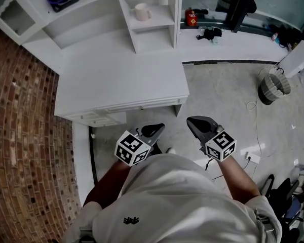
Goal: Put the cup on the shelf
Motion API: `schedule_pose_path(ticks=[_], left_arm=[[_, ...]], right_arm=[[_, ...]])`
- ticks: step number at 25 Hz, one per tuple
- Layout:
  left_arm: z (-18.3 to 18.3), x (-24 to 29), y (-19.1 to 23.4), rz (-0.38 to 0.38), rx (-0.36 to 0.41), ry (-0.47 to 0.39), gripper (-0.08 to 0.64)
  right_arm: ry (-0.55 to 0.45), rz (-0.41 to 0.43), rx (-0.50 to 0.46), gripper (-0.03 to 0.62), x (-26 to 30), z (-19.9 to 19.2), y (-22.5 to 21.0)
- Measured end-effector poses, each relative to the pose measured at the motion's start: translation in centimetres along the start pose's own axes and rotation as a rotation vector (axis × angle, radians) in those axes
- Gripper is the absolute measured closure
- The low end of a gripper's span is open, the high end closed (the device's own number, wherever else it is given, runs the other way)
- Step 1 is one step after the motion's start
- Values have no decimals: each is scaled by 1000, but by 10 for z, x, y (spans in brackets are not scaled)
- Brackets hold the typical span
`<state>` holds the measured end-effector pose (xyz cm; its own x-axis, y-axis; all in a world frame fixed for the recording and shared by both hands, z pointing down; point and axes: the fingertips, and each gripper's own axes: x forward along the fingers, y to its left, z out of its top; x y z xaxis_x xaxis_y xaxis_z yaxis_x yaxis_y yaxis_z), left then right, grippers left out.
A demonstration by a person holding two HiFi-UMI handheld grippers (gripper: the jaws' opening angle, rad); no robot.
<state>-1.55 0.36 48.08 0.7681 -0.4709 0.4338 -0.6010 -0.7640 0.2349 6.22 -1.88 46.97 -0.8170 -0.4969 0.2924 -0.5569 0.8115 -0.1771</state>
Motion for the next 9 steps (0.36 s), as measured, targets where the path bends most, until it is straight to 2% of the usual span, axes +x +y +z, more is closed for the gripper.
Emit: schedule_pose_path(ticks=[9], left_arm=[[-4,-5,10,0,-3,2,554]], right_arm=[[5,-4,-3,581,10,2,1]])
